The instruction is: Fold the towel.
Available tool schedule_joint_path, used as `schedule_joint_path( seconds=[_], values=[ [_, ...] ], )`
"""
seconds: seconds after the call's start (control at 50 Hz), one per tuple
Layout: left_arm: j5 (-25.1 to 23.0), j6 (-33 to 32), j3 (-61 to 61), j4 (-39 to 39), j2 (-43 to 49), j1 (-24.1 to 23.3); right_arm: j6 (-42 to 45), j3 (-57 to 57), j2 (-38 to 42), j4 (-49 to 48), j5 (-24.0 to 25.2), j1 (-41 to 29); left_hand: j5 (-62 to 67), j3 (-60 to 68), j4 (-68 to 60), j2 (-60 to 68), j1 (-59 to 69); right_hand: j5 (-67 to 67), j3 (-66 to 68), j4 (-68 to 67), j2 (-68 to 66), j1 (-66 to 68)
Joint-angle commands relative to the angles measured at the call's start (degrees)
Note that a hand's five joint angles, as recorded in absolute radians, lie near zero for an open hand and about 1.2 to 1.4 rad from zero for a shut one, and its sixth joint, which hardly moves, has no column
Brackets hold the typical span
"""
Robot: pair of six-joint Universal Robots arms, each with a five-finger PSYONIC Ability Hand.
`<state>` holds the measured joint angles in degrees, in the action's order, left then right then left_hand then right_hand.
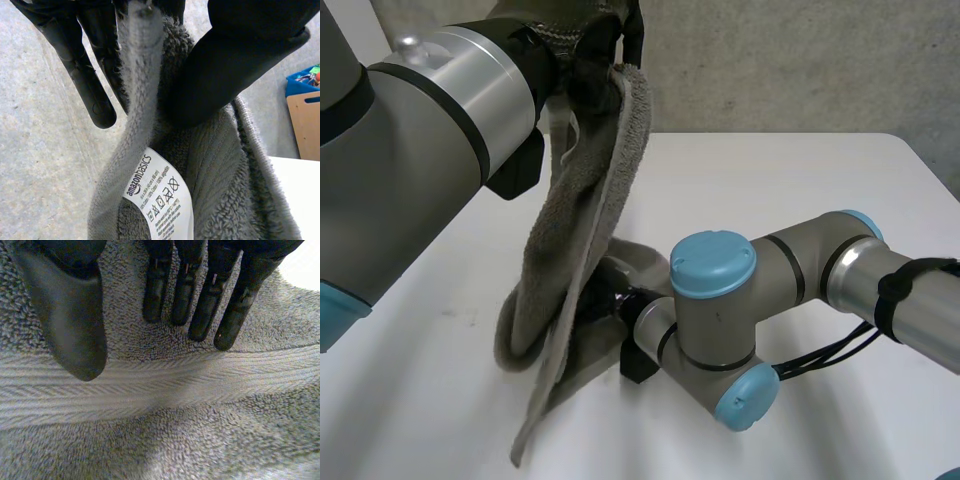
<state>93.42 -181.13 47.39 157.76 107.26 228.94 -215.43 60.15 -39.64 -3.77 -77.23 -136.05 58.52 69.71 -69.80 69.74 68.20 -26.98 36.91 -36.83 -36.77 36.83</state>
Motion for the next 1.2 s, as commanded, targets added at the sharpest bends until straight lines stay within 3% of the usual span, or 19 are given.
schedule_joint_path(
  seconds=[0.02,0.16,0.18,0.2,0.22,0.34,0.42,0.46,0.48,0.52,0.74,0.86,0.88,0.9,0.92,0.94,0.98,1.12,1.2],
  values=[
    [-0.2,0.0,0.1,0.4,0.2,0.0,-2.8,0.4,-0.1,0.1,4.5,-1.4,11.5,10.3,-10.2,10.3,11.8,-4.4,4.5,-4.5,-4.6,4.5],
    [-0.1,-0.2,0.1,1.3,0.3,0.1,-3.7,0.8,-0.2,0.6,9.2,-3.1,11.5,10.3,-10.2,10.3,11.8,-17.3,17.4,-17.5,-17.5,17.5],
    [0.0,-0.2,0.1,1.3,0.3,0.3,-3.7,1.0,-0.4,0.6,10.7,-3.2,11.5,10.3,-10.2,10.3,11.8,-30.3,30.4,-30.5,-30.5,30.5],
    [0.0,-0.2,0.1,1.3,0.3,0.3,-3.7,1.0,-0.4,0.6,10.7,-3.2,11.5,10.3,-10.2,10.3,11.8,-30.5,30.5,-30.6,-30.7,30.6],
    [0.0,-0.2,0.1,1.3,0.3,0.5,-3.7,1.1,-0.4,0.7,12.0,-3.1,11.5,10.3,-10.2,10.3,11.8,-42.9,43.0,-43.0,-43.1,43.0],
    [0.9,-0.2,0.4,1.1,-0.1,2.2,-1.3,-0.8,-1.4,5.3,12.8,-1.2,11.5,10.3,-10.2,10.3,11.8,-43.0,43.1,-43.2,-43.2,43.2],
    [2.1,-0.2,1.5,1.1,-0.6,4.4,6.0,-3.9,-2.5,10.7,11.8,5.3,11.5,10.3,-10.2,10.3,11.8,-43.0,43.1,-43.2,-43.2,43.2],
    [2.2,-0.1,3.1,1.1,-0.8,6.2,17.5,-7.0,-3.9,17.1,9.3,12.4,11.5,10.3,-10.2,10.3,11.8,-43.0,43.1,-43.2,-43.2,43.2],
    [2.2,-0.1,3.1,1.1,-0.8,6.2,17.6,-7.0,-4.0,17.1,9.3,12.5,11.5,10.3,-10.2,10.3,11.8,-43.0,43.1,-43.2,-43.2,43.2],
    [2.1,-0.1,4.1,1.1,-1.2,6.6,28.1,-12.0,-5.1,22.6,6.4,16.2,11.5,10.3,-10.2,10.3,11.8,-43.0,43.1,-43.2,-43.2,43.2],
    [2.1,-0.1,11.5,3.5,-2.4,7.0,49.6,-22.5,-10.4,32.7,0.3,18.6,11.5,10.3,-10.2,10.3,11.8,-43.0,43.1,-43.2,-43.2,43.2],
    [2.2,-0.4,14.9,5.9,-2.4,7.0,51.7,-22.3,-11.9,33.0,-1.0,17.8,11.5,10.3,-10.2,10.3,11.8,-43.0,43.1,-43.2,-43.2,43.2],
    [2.2,-0.5,15.4,6.1,-2.4,7.4,51.4,-21.7,-11.7,33.5,-1.2,17.6,11.5,10.3,-10.2,10.3,11.8,-28.9,29.0,-29.1,-29.1,29.1],
    [2.2,-0.5,15.5,6.2,-2.4,7.4,51.4,-21.7,-11.7,33.5,-1.2,17.6,11.5,10.3,-10.2,10.3,11.8,-28.8,28.9,-28.9,-29.0,28.9],
    [2.2,-0.6,15.5,6.2,-2.4,7.8,50.7,-20.1,-11.5,33.7,-1.3,17.0,11.5,10.3,-10.2,10.3,11.8,1.0,-1.0,0.9,0.8,-0.9],
    [2.2,-0.6,15.5,6.2,-2.4,7.8,50.7,-20.1,-11.5,33.7,-1.3,17.0,11.5,10.3,-10.2,10.3,11.8,1.3,-1.3,1.2,1.1,-1.2],
    [2.2,-0.7,15.5,6.2,-2.5,8.5,46.9,-13.5,-13.4,34.0,-0.9,17.2,11.5,10.3,-10.2,10.3,11.8,23.4,-23.4,23.3,23.2,-23.3],
    [2.2,-1.0,14.6,6.2,-2.4,12.5,38.0,-0.8,-20.0,33.5,0.9,18.7,11.5,10.3,-10.2,10.3,11.8,27.0,-26.9,26.8,26.8,-26.8],
    [2.2,-1.0,14.5,6.2,-2.1,13.4,33.6,8.9,-23.5,32.9,4.7,20.3,11.5,10.3,-10.2,10.3,11.8,27.0,-26.9,26.8,26.8,-26.8]
  ],
)
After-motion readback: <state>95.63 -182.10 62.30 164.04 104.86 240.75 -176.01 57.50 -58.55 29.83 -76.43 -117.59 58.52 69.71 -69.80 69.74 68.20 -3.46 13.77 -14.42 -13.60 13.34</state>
